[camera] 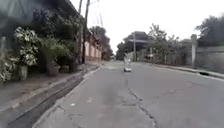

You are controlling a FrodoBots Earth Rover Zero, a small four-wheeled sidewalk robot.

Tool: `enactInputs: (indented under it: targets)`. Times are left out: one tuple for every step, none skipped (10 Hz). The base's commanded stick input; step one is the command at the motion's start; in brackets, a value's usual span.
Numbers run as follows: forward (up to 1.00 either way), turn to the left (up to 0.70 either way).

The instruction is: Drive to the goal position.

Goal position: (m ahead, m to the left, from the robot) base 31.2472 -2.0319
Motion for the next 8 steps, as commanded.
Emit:
enactInputs:
  targets:
    - [1.00,-0.39]
    - [1.00,-0.40]
    - [1.00,-0.11]
    - [1.00,-0.11]
    - [1.00,-0.29]
    - [1.00,-0.30]
    - [1.00,-0.09]
    - [1.00,-0.02]
